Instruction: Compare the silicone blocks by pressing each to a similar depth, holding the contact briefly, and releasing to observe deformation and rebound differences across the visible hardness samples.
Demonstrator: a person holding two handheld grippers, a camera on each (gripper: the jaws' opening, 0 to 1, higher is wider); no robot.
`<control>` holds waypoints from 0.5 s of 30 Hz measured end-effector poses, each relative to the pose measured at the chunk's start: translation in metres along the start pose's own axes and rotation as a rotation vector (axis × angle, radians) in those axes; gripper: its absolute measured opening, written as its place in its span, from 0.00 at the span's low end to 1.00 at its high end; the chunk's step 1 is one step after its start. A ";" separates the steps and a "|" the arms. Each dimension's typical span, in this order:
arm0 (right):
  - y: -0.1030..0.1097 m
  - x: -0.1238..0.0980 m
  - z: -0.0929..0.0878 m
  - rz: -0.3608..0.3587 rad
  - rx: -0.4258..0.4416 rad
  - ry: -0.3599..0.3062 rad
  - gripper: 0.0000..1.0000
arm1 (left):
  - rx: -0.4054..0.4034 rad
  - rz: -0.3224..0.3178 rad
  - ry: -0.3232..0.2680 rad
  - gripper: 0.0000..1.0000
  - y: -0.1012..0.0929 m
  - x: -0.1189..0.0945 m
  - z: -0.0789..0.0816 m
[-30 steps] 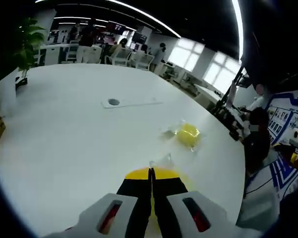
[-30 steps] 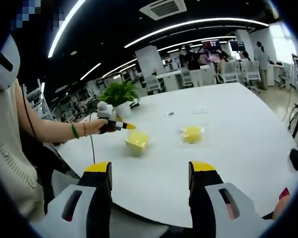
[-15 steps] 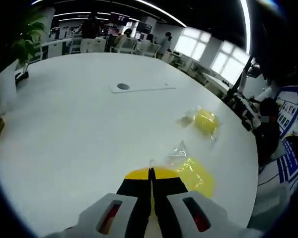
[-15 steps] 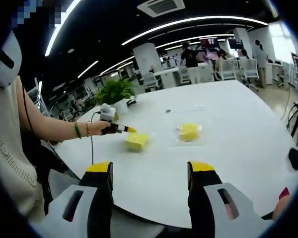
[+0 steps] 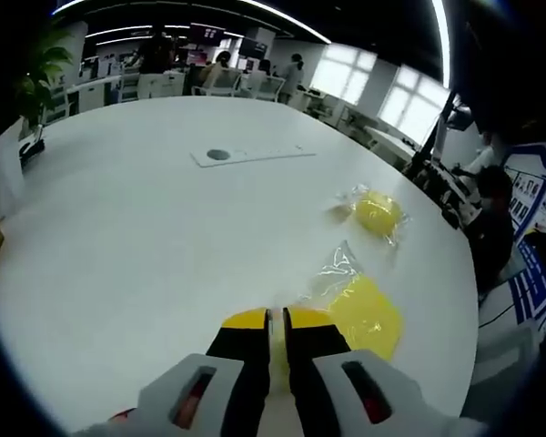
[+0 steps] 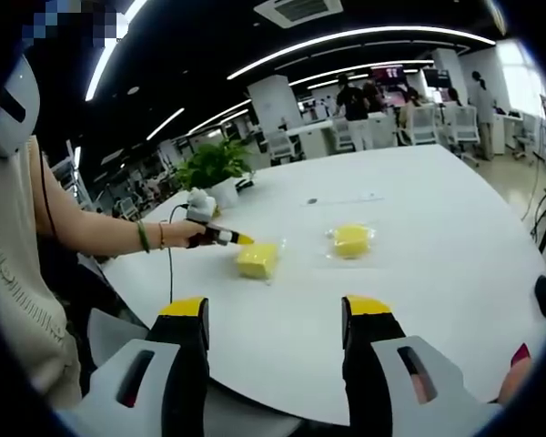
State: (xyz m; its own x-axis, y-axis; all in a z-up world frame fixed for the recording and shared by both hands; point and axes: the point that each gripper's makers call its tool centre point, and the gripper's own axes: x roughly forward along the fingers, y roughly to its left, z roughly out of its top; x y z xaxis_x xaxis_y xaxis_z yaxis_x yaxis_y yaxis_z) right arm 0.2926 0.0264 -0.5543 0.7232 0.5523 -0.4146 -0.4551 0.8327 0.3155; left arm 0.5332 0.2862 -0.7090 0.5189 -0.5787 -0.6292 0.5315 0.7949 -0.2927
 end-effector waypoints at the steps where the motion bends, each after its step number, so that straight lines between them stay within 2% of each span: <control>1: 0.001 0.001 0.000 0.004 -0.001 0.001 0.54 | -0.004 0.001 -0.011 0.13 0.001 -0.001 0.002; 2: 0.002 0.001 0.000 0.007 -0.002 0.003 0.54 | -0.020 0.002 -0.035 0.15 0.001 -0.004 0.005; 5: 0.004 0.003 0.000 0.015 -0.007 0.000 0.54 | -0.022 0.015 -0.047 0.19 0.003 -0.010 0.009; 9: 0.009 0.006 0.004 0.038 -0.014 -0.010 0.55 | 0.007 0.051 -0.133 0.34 0.001 -0.027 0.026; 12: 0.017 0.008 0.009 0.070 -0.035 -0.018 0.57 | -0.001 0.029 -0.149 0.39 -0.009 -0.041 0.030; 15: 0.022 0.010 0.013 0.084 -0.053 -0.022 0.57 | 0.048 0.002 -0.189 0.41 -0.027 -0.060 0.035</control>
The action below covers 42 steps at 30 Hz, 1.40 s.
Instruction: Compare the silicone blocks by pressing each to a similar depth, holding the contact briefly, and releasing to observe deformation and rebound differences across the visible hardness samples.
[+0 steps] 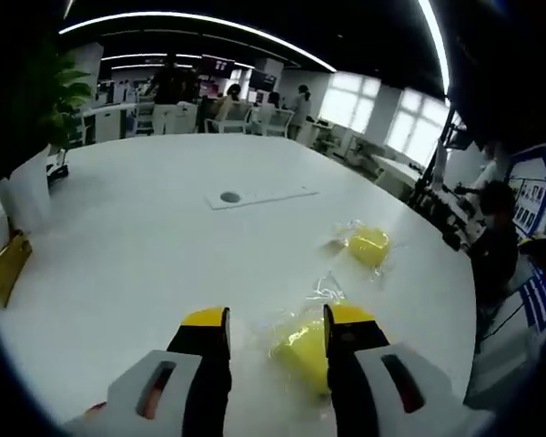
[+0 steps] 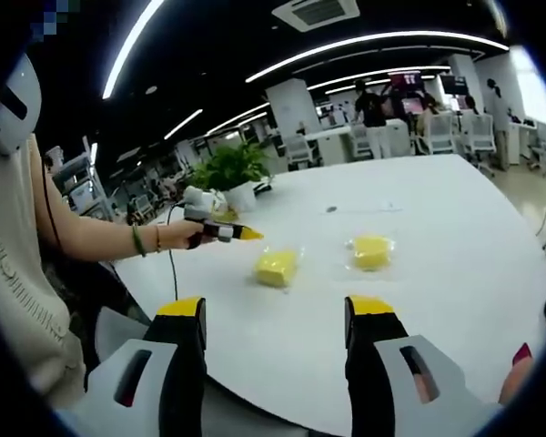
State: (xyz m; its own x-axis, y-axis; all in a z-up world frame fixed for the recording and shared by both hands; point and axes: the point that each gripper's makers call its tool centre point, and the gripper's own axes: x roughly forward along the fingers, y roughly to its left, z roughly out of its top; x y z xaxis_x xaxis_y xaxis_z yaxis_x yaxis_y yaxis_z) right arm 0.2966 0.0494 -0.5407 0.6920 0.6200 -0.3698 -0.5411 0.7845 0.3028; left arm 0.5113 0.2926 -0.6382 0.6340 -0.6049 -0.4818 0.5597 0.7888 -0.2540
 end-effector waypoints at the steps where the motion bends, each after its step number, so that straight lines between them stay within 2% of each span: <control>1: 0.003 0.001 0.002 0.009 -0.007 -0.001 0.57 | -0.010 -0.012 -0.005 0.41 -0.005 -0.005 0.001; 7: 0.012 0.004 0.006 0.040 -0.034 -0.014 0.57 | 0.007 -0.013 -0.081 0.46 -0.031 -0.044 0.009; 13: 0.027 0.002 0.009 0.082 -0.058 -0.029 0.58 | 0.005 -0.004 -0.151 0.48 -0.049 -0.084 0.016; 14: 0.029 0.001 0.011 0.091 -0.061 -0.037 0.58 | -0.013 0.008 -0.188 0.49 -0.051 -0.093 0.021; 15: 0.030 0.000 0.012 0.095 -0.060 -0.044 0.58 | -0.014 0.005 -0.200 0.50 -0.055 -0.099 0.022; 20: 0.036 -0.005 0.020 0.125 -0.042 -0.092 0.58 | 0.020 0.019 -0.218 0.50 -0.072 -0.129 0.020; 23: 0.039 -0.008 0.024 0.145 -0.021 -0.132 0.57 | -0.003 0.006 -0.265 0.48 -0.085 -0.147 0.021; 26: 0.037 -0.010 0.023 0.158 -0.009 -0.140 0.60 | 0.019 0.013 -0.286 0.52 -0.098 -0.164 0.017; 29: 0.038 -0.010 0.022 0.168 -0.018 -0.138 0.61 | 0.047 0.003 -0.334 0.50 -0.115 -0.182 0.014; 33: 0.044 -0.009 0.016 0.196 -0.046 -0.126 0.66 | 0.060 0.000 -0.357 0.60 -0.133 -0.199 0.006; 35: 0.050 -0.007 0.011 0.210 -0.080 -0.104 0.66 | 0.066 0.000 -0.355 0.60 -0.138 -0.203 0.002; 38: 0.063 -0.005 0.004 0.241 -0.147 -0.081 0.67 | 0.087 0.014 -0.326 0.62 -0.143 -0.208 -0.012; 42: 0.072 -0.003 -0.001 0.257 -0.168 -0.064 0.67 | 0.082 0.023 -0.308 0.63 -0.147 -0.212 -0.024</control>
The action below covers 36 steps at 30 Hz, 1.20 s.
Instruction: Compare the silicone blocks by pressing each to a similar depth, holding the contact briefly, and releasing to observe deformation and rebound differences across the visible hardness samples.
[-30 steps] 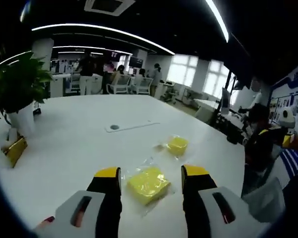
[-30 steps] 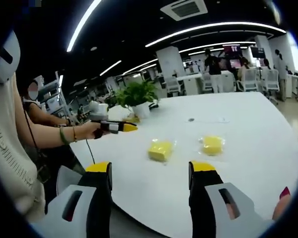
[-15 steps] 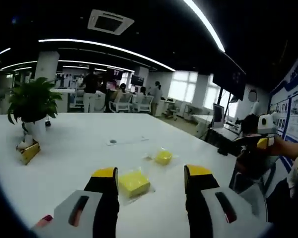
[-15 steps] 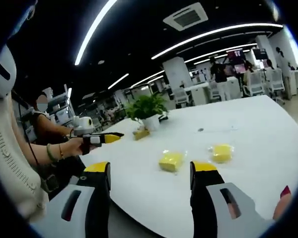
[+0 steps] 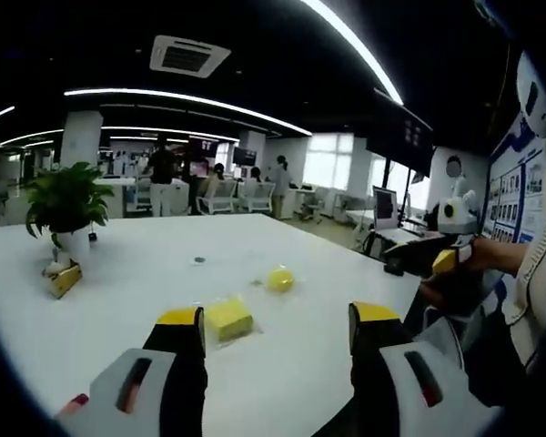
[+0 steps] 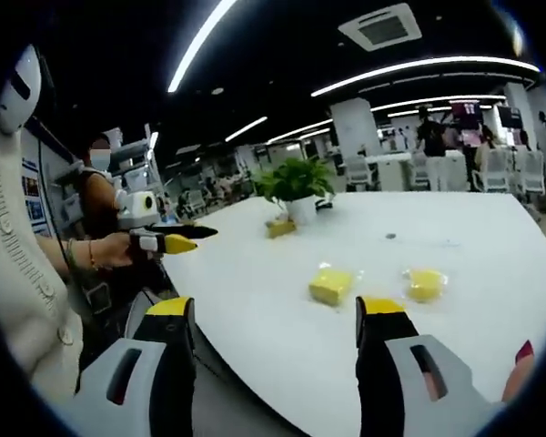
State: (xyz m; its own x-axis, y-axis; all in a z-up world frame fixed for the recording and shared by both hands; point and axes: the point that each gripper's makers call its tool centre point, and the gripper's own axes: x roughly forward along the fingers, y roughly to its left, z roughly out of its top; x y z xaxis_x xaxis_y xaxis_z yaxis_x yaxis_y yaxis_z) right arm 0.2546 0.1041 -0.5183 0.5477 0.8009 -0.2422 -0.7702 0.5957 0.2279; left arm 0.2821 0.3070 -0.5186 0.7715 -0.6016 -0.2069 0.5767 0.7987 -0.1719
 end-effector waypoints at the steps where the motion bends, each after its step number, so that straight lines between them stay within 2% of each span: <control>1: 0.003 0.001 0.000 0.000 -0.004 -0.002 0.66 | 0.007 -0.001 0.005 0.64 -0.002 -0.001 -0.002; 6: 0.009 0.005 0.001 -0.013 -0.005 -0.018 0.65 | 0.033 -0.012 0.025 0.64 -0.012 -0.006 -0.008; 9: 0.009 0.004 0.003 -0.031 0.010 -0.038 0.66 | 0.028 -0.023 0.019 0.64 -0.016 -0.009 -0.007; 17: 0.004 -0.006 0.004 -0.090 0.022 -0.048 0.66 | -0.014 -0.029 -0.019 0.64 -0.002 -0.018 -0.002; 26: 0.008 -0.010 0.006 -0.149 0.031 -0.061 0.65 | -0.011 -0.105 0.012 0.64 -0.013 -0.015 -0.002; 32: 0.011 -0.007 0.002 -0.149 0.034 -0.057 0.65 | -0.009 -0.130 0.033 0.64 -0.019 -0.009 -0.001; 36: 0.010 -0.007 0.003 -0.139 0.034 -0.058 0.65 | -0.043 -0.137 0.045 0.63 -0.024 -0.001 0.001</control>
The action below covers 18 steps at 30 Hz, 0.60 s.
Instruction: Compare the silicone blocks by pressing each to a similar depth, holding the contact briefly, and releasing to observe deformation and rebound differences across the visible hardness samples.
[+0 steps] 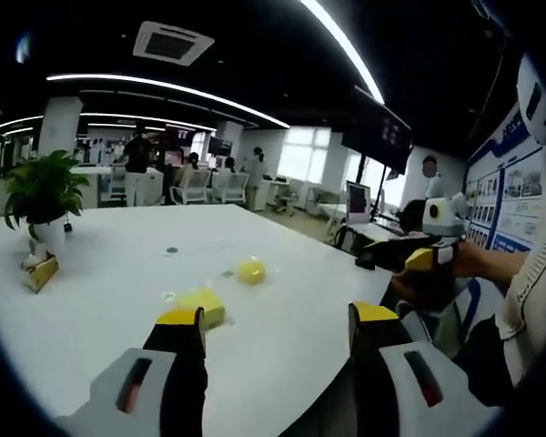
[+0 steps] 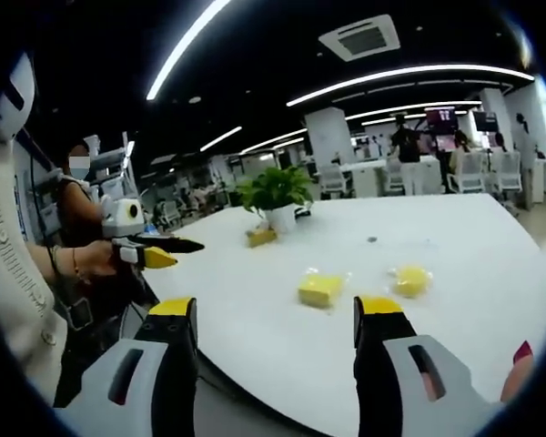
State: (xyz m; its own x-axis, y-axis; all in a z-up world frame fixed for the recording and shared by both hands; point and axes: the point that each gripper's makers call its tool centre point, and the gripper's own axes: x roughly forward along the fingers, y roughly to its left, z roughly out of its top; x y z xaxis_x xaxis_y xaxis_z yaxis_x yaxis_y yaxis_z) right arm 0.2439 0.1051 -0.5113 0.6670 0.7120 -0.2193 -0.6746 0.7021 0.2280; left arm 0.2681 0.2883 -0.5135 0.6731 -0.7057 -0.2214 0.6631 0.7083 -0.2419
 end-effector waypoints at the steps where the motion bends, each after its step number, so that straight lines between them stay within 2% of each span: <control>1: 0.000 0.000 0.000 0.008 -0.003 0.004 0.65 | -0.006 0.003 -0.001 0.62 0.000 0.002 0.001; 5: -0.002 0.001 -0.002 0.033 -0.014 0.023 0.64 | -0.097 0.008 -0.046 0.64 -0.002 0.012 0.013; 8: -0.008 0.002 -0.006 0.044 -0.016 0.039 0.64 | -0.142 0.022 -0.075 0.64 0.003 0.021 0.021; 10: -0.011 0.001 -0.007 0.048 -0.015 0.040 0.63 | -0.200 0.026 -0.107 0.65 0.006 0.030 0.027; 14: -0.020 -0.001 -0.008 0.071 -0.005 0.044 0.62 | -0.244 0.036 -0.099 0.62 0.012 0.050 0.031; 18: -0.029 -0.001 -0.014 0.093 0.016 0.052 0.62 | -0.281 0.044 -0.096 0.66 0.015 0.078 0.036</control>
State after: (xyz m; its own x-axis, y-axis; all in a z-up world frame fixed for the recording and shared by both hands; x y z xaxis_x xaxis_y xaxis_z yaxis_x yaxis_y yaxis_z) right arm 0.2586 0.0842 -0.5307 0.5839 0.7740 -0.2451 -0.7275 0.6328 0.2651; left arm 0.3422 0.2442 -0.5004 0.7359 -0.6603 -0.1502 0.5250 0.6964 -0.4893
